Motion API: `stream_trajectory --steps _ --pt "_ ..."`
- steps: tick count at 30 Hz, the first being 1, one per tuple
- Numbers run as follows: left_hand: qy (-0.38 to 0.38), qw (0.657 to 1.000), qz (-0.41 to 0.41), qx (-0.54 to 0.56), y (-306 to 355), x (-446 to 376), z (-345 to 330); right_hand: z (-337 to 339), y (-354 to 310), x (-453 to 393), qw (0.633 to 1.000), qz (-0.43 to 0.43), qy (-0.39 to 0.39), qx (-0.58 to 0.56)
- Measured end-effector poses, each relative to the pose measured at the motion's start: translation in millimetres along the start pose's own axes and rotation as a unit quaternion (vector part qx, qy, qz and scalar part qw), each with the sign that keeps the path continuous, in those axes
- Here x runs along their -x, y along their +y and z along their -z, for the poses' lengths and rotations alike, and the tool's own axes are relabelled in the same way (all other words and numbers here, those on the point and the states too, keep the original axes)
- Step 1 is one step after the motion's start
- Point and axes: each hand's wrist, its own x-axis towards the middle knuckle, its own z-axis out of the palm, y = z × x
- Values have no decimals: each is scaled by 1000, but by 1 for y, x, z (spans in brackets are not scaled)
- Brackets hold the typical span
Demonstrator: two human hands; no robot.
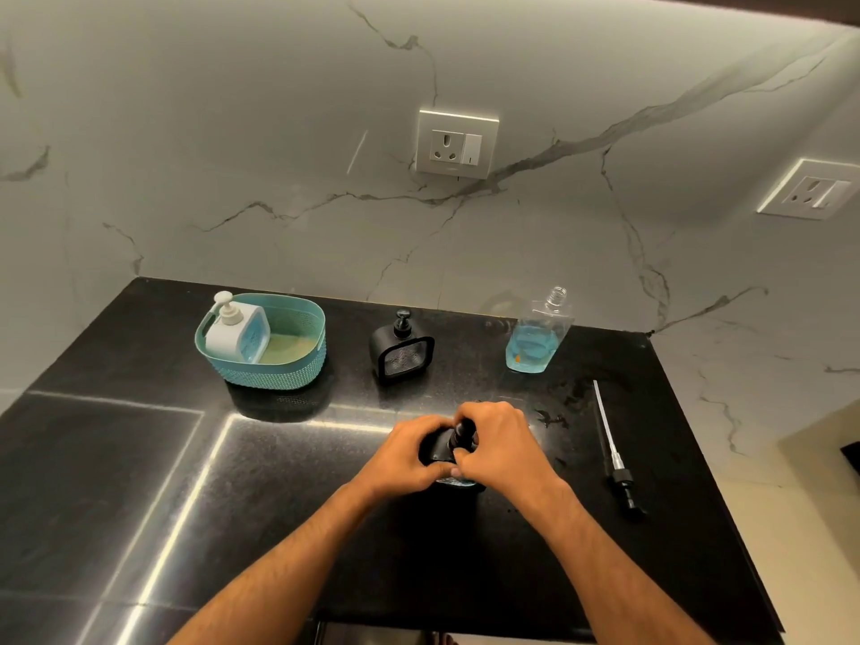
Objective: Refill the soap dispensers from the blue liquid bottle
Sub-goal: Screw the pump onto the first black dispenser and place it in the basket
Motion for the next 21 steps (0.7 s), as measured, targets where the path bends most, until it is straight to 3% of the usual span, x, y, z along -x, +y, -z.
stream_trajectory --steps 6,10,15,19,21 --pt "19 1000 -2 0 2 1 -3 -10 4 10 997 -10 77 4" --pt "21 1000 1 2 2 2 -3 -14 5 24 995 -22 69 -64" --pt "25 1000 8 5 1 2 -4 -12 8 32 989 -59 117 -64" --pt "20 1000 10 7 -1 1 -5 -18 10 31 987 -59 76 -130" --pt "22 1000 9 6 0 1 -5 -21 11 29 987 -70 96 -112"
